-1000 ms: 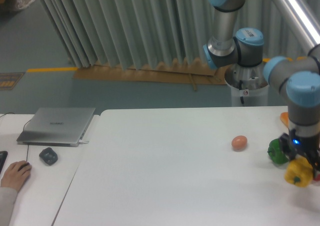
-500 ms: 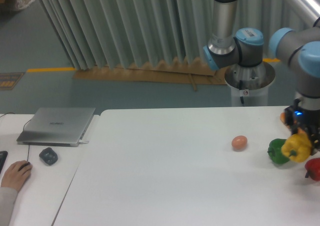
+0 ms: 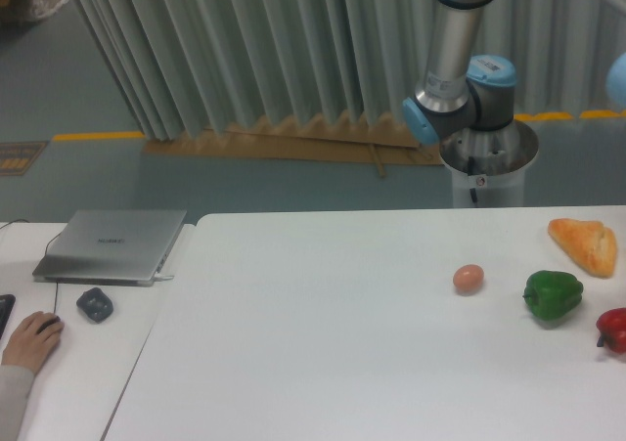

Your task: Place the yellow pepper in a basket

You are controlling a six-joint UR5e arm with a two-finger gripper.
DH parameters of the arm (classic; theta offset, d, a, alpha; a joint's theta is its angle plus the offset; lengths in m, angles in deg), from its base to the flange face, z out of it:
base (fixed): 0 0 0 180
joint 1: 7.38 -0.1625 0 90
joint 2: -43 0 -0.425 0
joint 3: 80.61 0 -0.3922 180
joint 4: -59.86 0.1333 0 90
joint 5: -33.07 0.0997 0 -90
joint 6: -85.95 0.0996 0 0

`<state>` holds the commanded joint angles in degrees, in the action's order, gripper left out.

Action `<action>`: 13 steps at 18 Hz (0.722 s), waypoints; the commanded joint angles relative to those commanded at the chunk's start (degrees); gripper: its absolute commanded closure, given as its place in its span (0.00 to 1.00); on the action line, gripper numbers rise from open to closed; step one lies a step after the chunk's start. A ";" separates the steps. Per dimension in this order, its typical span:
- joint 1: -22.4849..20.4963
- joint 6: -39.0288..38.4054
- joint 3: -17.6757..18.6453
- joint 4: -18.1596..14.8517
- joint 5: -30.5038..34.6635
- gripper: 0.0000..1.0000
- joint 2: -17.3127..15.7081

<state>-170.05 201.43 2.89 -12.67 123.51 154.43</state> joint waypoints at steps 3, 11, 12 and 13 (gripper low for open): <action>-1.94 2.38 -0.09 0.54 0.00 0.55 0.97; -2.12 1.59 -0.35 10.73 -0.09 0.55 7.03; -2.21 1.59 -0.35 11.61 -0.26 0.54 8.00; -2.38 1.50 -0.26 11.97 -0.26 0.54 8.35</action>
<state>-172.43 202.94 2.62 -0.70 123.25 162.79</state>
